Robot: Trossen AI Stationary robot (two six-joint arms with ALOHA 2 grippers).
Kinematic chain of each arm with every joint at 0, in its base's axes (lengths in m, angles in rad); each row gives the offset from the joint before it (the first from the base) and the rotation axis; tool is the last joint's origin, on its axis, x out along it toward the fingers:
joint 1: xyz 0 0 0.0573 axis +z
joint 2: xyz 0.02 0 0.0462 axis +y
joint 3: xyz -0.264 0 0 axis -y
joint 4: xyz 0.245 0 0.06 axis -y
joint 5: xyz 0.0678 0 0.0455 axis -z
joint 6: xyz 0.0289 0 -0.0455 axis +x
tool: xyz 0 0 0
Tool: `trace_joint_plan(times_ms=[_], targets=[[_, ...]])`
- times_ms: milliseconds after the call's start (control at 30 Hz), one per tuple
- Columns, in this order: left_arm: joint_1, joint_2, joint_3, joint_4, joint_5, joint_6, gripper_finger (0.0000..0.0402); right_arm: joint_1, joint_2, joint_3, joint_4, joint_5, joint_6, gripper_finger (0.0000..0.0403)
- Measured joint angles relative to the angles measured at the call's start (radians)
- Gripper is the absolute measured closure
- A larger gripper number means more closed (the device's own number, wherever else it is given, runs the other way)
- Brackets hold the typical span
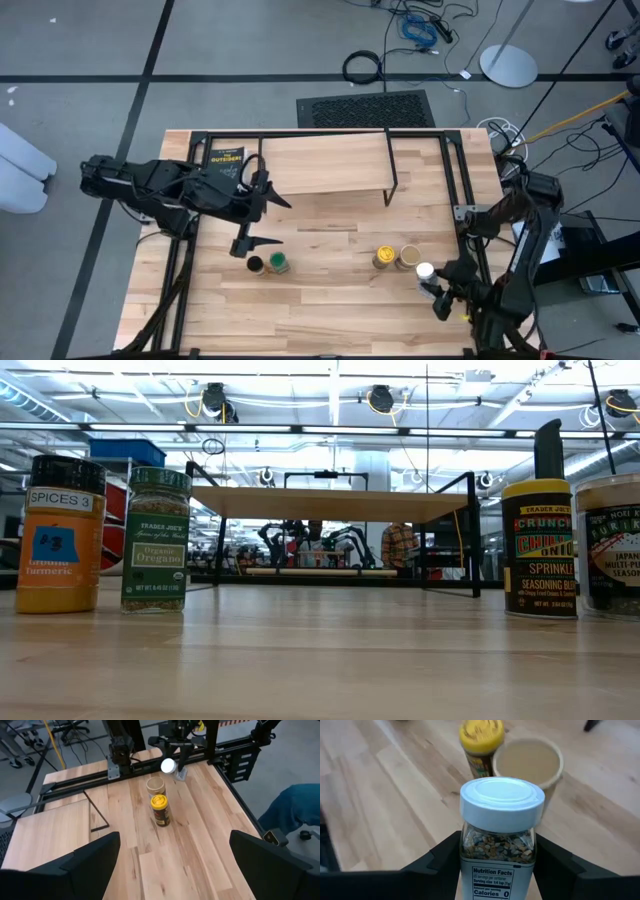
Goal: Shelf spices
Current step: Remove the white seasoning bottle from the shelf
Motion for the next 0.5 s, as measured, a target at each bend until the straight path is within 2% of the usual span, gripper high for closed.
trace_joint_plan(times_ms=[233, 500], targets=[[0.001, 0.037, 0.000, 0.001, 0.000, 0.008, 0.0016, -0.001, 0.102, 0.000, -0.009, 0.001, 0.073, 0.0211], [0.001, 0.070, 0.000, 0.000, 0.000, 0.011, 0.0016, -0.001, 0.173, 0.000, -0.002, 0.007, 0.076, 0.0211]])
